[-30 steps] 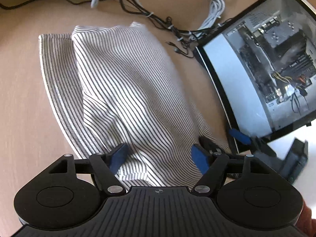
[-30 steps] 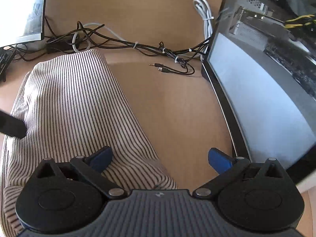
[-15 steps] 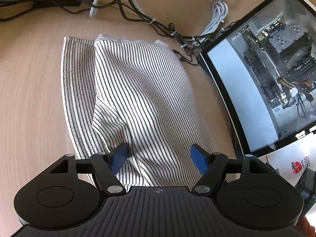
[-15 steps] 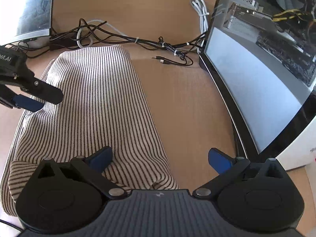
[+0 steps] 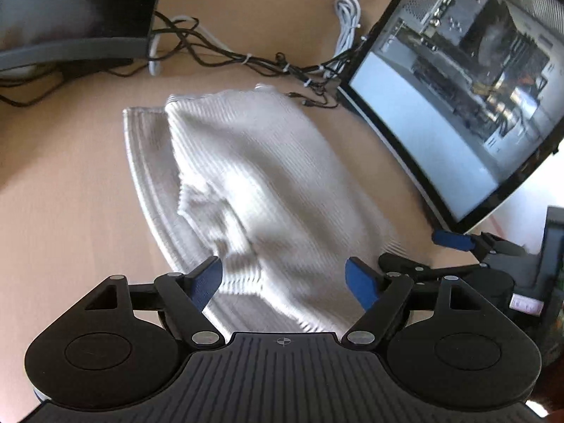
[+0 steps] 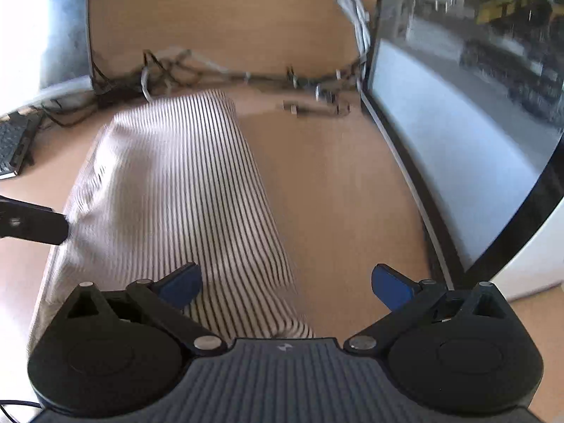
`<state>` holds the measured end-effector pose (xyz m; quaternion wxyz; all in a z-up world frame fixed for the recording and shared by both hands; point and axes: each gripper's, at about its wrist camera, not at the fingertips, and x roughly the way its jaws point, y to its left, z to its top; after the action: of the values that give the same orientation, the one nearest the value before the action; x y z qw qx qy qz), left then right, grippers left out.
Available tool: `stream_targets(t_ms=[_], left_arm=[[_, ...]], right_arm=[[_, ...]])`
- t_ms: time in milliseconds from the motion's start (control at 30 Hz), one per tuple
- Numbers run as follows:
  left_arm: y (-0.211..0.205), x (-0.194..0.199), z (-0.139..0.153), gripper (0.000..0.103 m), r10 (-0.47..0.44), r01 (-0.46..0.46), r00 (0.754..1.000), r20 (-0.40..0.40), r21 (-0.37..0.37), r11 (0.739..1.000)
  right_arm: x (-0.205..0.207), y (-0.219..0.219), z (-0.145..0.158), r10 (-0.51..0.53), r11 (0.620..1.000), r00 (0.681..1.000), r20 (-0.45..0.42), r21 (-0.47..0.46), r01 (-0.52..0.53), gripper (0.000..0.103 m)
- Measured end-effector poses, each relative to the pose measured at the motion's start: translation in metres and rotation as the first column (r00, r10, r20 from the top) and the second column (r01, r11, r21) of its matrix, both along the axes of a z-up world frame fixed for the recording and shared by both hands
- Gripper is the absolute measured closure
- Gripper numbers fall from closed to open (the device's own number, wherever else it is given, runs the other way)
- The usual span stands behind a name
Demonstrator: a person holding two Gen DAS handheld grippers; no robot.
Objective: Fold clothes
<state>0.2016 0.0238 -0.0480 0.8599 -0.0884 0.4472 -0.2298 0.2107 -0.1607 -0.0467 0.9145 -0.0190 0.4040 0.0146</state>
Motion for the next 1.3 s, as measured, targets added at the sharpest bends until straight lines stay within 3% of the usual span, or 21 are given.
stream_targets(t_ms=[267,600,667,900,1100,1167,1233,1300], left_arm=[[0.001,-0.022,-0.014,0.021,-0.042,0.037,0.998,0.041,0.107,0.994],[0.009,-0.037,-0.019,0.02,-0.04,0.03,0.997,0.069,0.138,0.99],[0.011,-0.044,-0.017,0.02,-0.023,0.012,0.997,0.079,0.135,0.991],[0.027,-0.077,-0.01,0.017,0.153,-0.155,0.987,0.043,0.06,0.986],[0.028,-0.103,0.007,0.016,0.332,-0.335,0.942,0.045,0.083,0.939],[0.023,-0.112,0.012,0.016,0.356,-0.36,0.933,0.055,0.11,0.927],[0.015,-0.12,0.015,0.013,0.372,-0.378,0.926,0.069,0.144,0.915],[0.01,-0.124,0.015,0.011,0.375,-0.383,0.924,0.078,0.173,0.907]], right_arm=[[-0.011,0.012,0.0,-0.021,0.999,1.0,-0.013,-0.024,0.021,0.0],[-0.021,0.025,0.005,-0.022,0.997,0.999,-0.037,-0.07,0.019,0.0],[-0.027,0.023,0.006,0.024,0.997,0.999,-0.038,-0.068,-0.026,0.0],[-0.049,0.006,0.029,0.201,0.979,0.98,0.005,-0.029,-0.2,0.0],[-0.05,-0.019,0.04,0.243,0.968,0.963,0.119,0.042,-0.249,0.0],[-0.048,-0.02,0.038,0.27,0.958,0.952,0.146,0.058,-0.28,0.011],[-0.044,-0.014,0.028,0.311,0.947,0.942,0.124,0.045,-0.318,0.03],[-0.042,-0.006,0.012,0.349,0.936,0.934,0.075,0.021,-0.351,0.031]])
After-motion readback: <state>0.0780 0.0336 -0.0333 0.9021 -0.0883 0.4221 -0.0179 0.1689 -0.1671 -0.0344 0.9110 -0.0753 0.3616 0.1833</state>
